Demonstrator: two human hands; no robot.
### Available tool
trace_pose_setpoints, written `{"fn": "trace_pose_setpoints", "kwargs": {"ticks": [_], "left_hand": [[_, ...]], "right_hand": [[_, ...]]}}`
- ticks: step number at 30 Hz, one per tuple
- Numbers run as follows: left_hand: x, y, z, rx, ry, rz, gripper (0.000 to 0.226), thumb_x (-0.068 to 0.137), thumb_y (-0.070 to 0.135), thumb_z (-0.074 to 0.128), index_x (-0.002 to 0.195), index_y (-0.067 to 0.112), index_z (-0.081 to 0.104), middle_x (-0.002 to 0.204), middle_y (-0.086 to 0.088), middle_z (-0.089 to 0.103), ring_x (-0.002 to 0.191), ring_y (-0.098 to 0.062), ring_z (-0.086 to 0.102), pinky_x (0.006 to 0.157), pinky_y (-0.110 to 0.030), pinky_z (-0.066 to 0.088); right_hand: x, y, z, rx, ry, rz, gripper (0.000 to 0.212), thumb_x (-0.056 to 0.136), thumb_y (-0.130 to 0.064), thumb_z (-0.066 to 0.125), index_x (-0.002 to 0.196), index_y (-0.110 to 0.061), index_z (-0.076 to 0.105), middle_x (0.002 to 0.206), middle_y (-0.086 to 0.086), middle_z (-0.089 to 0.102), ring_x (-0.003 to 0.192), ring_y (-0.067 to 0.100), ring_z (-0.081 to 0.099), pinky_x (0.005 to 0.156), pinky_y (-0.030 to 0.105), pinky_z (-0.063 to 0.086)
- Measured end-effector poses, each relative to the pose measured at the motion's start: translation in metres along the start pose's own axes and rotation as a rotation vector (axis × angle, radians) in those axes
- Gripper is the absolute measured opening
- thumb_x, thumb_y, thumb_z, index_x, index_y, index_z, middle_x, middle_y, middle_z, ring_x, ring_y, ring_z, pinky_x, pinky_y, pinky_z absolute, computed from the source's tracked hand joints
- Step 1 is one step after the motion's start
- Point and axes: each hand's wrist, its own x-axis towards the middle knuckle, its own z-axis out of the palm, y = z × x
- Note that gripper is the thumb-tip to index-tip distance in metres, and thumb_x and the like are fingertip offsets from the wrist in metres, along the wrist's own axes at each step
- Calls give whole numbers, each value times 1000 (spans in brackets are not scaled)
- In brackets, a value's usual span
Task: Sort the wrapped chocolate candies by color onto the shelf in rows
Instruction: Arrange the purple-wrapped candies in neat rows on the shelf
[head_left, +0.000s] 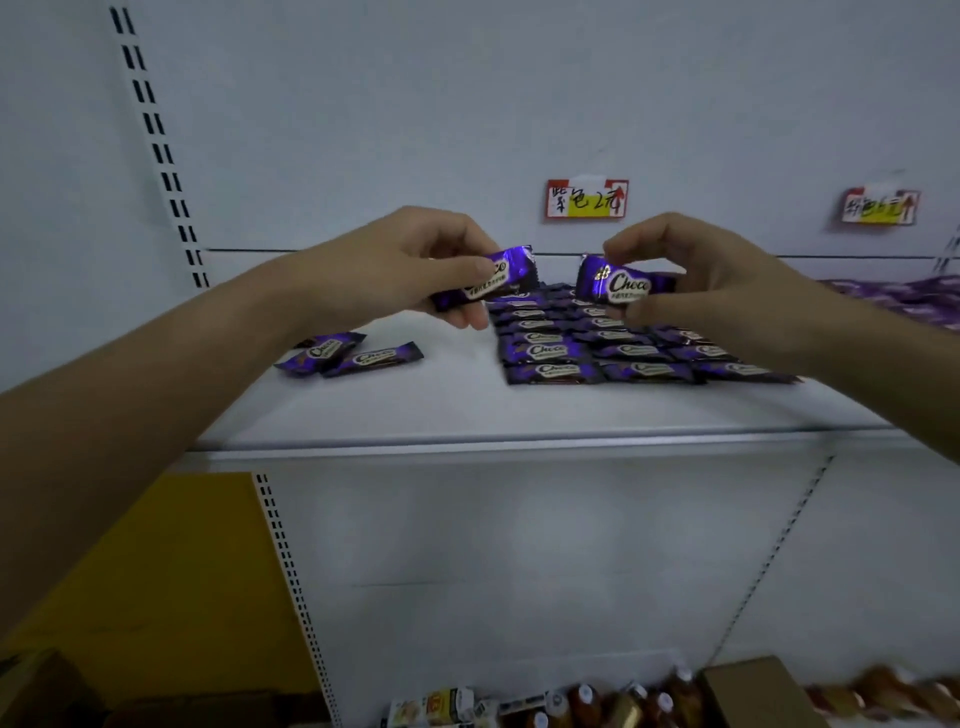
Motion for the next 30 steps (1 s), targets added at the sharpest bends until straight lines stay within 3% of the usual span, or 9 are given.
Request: {"fn": "trace_pose_setpoints", "kwargs": {"ticks": [5, 9, 12, 16, 20, 22, 24, 26, 30], "left_hand": [[16, 10, 17, 52, 9, 3, 9, 93, 15, 56, 94, 14, 65, 81, 0, 73, 81, -13, 70, 70, -20, 56], [22, 11, 25, 110, 36, 10, 9, 91, 15, 60, 94, 18, 68, 87, 0, 70, 72, -2, 62, 67, -18, 52], [22, 10, 29, 117, 27, 20, 11, 90, 14, 61, 97, 16, 69, 90, -1, 70, 74, -3, 62, 71, -19, 54], [17, 13, 29, 111, 0, 35, 10, 89, 9, 60, 97, 13, 65, 98, -9, 72, 84, -11, 66, 74, -23, 56], [9, 16, 32, 132, -31, 39, 6, 88, 13, 60, 92, 16, 62, 93, -8, 71, 82, -14, 67, 68, -19, 54], [5, 17, 36, 170, -30, 35, 4, 87, 16, 62, 90, 19, 61, 96, -5, 70, 85, -17, 69, 67, -21, 56], [1, 16, 41, 321, -2, 104, 7, 87, 18, 65, 86, 22, 60, 92, 2, 69, 82, -13, 70, 67, -27, 57], [-2, 14, 47, 541, -1, 240, 11, 85, 21, 69, 81, 26, 60, 85, 9, 67, 79, -9, 67, 66, -30, 55], [-6, 11, 52, 650, -197, 327, 14, 78, 44, 62, 81, 31, 66, 85, 12, 65, 83, -11, 62, 68, -19, 49]], "right_hand": [[-16, 7, -14, -44, 29, 68, 32, 83, -6, 67, 107, -27, 65, 108, -5, 69, 91, 17, 68, 82, 32, 51], [-23, 11, -25, -27, 22, 79, 33, 84, -5, 66, 110, -25, 67, 99, -6, 72, 90, 7, 69, 77, 12, 52], [-26, 15, -31, -49, -5, 66, 32, 81, -10, 69, 108, -28, 69, 99, -5, 73, 89, 6, 69, 82, 16, 53], [-30, 19, -30, -18, -71, 14, 28, 80, -10, 68, 105, -20, 70, 75, -12, 70, 62, 0, 60, 62, 8, 44], [-34, 30, -30, -166, -138, -62, 35, 69, -45, 71, 103, -35, 72, 93, -8, 68, 80, 12, 60, 77, 29, 45], [-36, 37, -29, -367, -131, -120, 32, 72, -59, 69, 100, -46, 71, 99, -14, 67, 92, 2, 60, 84, 31, 47], [-38, 41, -27, -451, -124, -210, 30, 71, -60, 62, 97, -48, 71, 102, -18, 65, 104, -1, 55, 90, 21, 41], [-37, 43, -25, -433, -134, -273, 29, 72, -55, 63, 96, -42, 72, 102, -16, 64, 103, -3, 51, 88, 9, 35], [-38, 46, -25, -382, -130, -274, 22, 74, -43, 74, 93, -32, 75, 102, -12, 63, 104, 0, 51, 90, 11, 36]]}}
